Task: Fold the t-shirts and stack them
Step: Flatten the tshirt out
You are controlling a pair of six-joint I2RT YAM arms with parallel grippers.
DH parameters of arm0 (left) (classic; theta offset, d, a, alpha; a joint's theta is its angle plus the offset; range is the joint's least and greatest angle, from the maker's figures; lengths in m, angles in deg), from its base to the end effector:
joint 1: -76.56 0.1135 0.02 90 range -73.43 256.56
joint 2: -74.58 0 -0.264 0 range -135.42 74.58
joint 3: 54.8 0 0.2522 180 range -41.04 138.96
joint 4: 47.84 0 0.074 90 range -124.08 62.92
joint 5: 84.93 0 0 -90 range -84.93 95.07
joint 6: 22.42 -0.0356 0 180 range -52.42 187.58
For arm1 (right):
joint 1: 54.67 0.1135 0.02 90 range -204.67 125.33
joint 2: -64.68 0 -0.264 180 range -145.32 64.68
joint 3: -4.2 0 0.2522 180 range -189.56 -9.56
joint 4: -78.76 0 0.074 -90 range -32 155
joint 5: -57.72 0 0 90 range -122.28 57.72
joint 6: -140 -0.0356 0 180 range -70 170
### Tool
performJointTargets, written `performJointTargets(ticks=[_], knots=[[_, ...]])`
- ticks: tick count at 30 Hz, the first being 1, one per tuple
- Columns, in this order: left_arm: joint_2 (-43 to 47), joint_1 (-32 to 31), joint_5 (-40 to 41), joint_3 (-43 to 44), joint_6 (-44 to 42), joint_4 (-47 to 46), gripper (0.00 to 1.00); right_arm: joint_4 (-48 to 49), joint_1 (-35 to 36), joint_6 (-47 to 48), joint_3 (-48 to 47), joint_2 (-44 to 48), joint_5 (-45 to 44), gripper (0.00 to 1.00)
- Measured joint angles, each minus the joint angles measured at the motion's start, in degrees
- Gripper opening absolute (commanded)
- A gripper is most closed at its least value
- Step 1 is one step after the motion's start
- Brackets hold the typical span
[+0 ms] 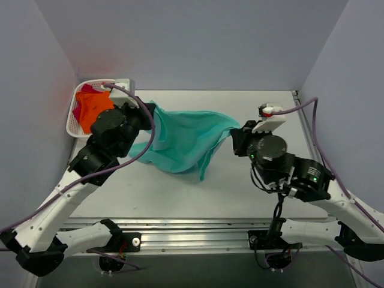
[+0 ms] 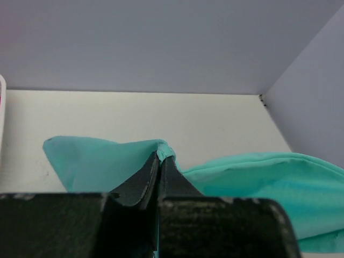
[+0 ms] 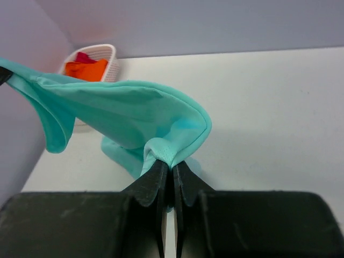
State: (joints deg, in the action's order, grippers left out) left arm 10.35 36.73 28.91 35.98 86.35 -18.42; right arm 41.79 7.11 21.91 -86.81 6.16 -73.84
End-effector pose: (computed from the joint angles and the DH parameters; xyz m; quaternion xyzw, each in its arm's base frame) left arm 0.1914 -0.1409 0.4586 -0.0104 0.7230 -0.1995 0.6613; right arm 0.1131 0.1608 0.4663 0.0316 0.7268 0.2639 0.6333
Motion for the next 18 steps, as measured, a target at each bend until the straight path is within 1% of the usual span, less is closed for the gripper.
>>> performJointTargets(ticks=[4, 7, 11, 13, 15, 17, 18], knots=[[7.1, -3.7, 0.3, 3.2, -1.2, 4.8, 0.02, 1.4, 0.5, 6.0, -3.5, 6.5, 7.7, 0.0], [10.4, -5.4, -2.2, 6.7, -2.2, 8.4, 0.02, 2.4, 0.5, 9.8, -8.2, 9.8, 14.4, 0.0], [12.3, -5.6, -9.5, 12.3, -3.5, 11.3, 0.02, 3.6, 0.3, 13.1, -14.1, 13.4, 24.6, 0.0], [12.4, -5.6, -14.8, 16.6, -4.2, 12.7, 0.02, 4.9, -1.0, 14.4, -16.9, 14.2, 31.7, 0.0], [12.4, -5.6, -19.7, 20.2, -4.6, 13.0, 0.02, 6.3, -3.3, 15.0, -18.6, 14.6, 36.8, 0.0], [12.9, -5.8, -23.3, 22.5, -5.0, 13.0, 0.02, 6.4, -6.6, 15.1, -20.0, 14.6, 39.1, 0.0], [13.1, -5.8, -24.5, 23.1, -5.2, 12.9, 0.02, 6.0, -8.5, 15.1, -20.7, 14.4, 38.5, 0.0]])
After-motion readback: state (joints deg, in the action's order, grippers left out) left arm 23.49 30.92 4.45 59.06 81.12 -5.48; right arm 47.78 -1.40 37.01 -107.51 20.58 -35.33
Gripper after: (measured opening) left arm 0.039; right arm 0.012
